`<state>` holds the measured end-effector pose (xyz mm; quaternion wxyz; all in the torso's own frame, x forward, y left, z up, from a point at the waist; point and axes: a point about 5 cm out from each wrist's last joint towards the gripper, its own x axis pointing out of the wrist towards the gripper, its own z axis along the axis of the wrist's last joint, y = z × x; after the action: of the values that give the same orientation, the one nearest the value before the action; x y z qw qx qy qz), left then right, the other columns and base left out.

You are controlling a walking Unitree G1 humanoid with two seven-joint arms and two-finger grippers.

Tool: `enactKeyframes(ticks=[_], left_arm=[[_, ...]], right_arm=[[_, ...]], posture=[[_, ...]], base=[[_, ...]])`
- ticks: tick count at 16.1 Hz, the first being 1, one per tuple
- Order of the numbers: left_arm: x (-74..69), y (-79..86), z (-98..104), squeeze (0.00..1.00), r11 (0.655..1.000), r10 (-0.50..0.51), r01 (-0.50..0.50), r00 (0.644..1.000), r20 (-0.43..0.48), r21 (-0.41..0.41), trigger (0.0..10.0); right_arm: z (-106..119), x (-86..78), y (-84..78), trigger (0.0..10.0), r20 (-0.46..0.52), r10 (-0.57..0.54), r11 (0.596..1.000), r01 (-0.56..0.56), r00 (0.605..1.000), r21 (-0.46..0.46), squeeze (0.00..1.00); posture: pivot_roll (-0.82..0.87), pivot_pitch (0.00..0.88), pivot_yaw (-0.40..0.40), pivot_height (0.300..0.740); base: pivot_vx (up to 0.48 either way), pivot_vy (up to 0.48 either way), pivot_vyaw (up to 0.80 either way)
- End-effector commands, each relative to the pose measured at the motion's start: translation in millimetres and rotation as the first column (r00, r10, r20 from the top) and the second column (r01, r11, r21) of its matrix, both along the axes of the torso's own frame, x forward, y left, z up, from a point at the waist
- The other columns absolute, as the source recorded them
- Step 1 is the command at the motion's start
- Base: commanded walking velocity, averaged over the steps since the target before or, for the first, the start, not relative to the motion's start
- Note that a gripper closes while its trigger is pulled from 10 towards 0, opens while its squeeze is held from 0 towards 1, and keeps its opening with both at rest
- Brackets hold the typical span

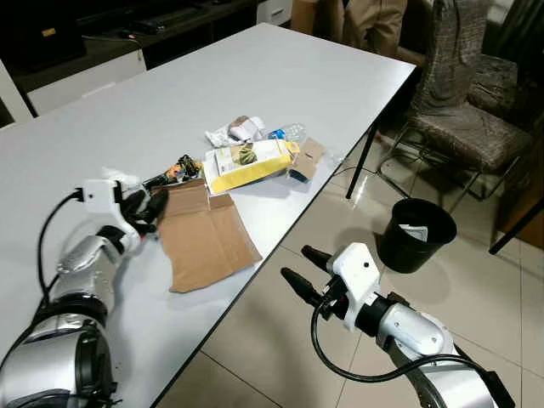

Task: Picking trash to rubbish bin

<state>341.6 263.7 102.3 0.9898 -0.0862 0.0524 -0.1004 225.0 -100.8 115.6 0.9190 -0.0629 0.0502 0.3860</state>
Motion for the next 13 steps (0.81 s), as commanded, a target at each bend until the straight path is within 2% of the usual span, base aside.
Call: enactKeyframes(ticks=[1, 4, 5, 13], left_arm=[[4.5, -6.2, 2.5, 0.00, 1.000, -0.029, 0.029, 1.000, -0.008, 0.002, 10.0], [7.8, -12.5, 1.9, 0.00, 0.995, -0.028, 0.030, 0.999, -0.025, 0.098, 10.0], [8.3, -12.3, 2.4, 0.00, 0.994, -0.020, 0.022, 1.000, -0.024, 0.107, 10.0], [9.6, -17.1, -5.9, 0.00, 0.995, 0.016, -0.006, 0.994, -0.105, 0.097, 10.0]], right_arm=[[2.2, 1.7, -3.4, 10.0, 0.006, -0.001, 1.000, 0.001, 1.000, -0.002, 0.00], [3.3, -0.5, -4.0, 10.0, 0.007, 0.001, 1.000, -0.001, 1.000, -0.003, 0.00], [3.2, -1.3, -4.1, 10.0, 0.006, 0.001, 1.000, -0.001, 1.000, -0.004, 0.00], [2.7, -5.8, -3.1, 10.0, -0.004, 0.007, 1.000, -0.007, 1.000, -0.003, 0.00]], posture=[[-0.15, 0.028, -0.015, 0.740], [-0.17, 0.036, -0.010, 0.740], [-0.17, 0.036, -0.009, 0.740], [-0.18, 0.048, -0.006, 0.740]], base=[[0.000, 0.000, 0.00], [0.000, 0.000, 0.00], [0.000, 0.000, 0.00], [0.000, 0.000, 0.00]])
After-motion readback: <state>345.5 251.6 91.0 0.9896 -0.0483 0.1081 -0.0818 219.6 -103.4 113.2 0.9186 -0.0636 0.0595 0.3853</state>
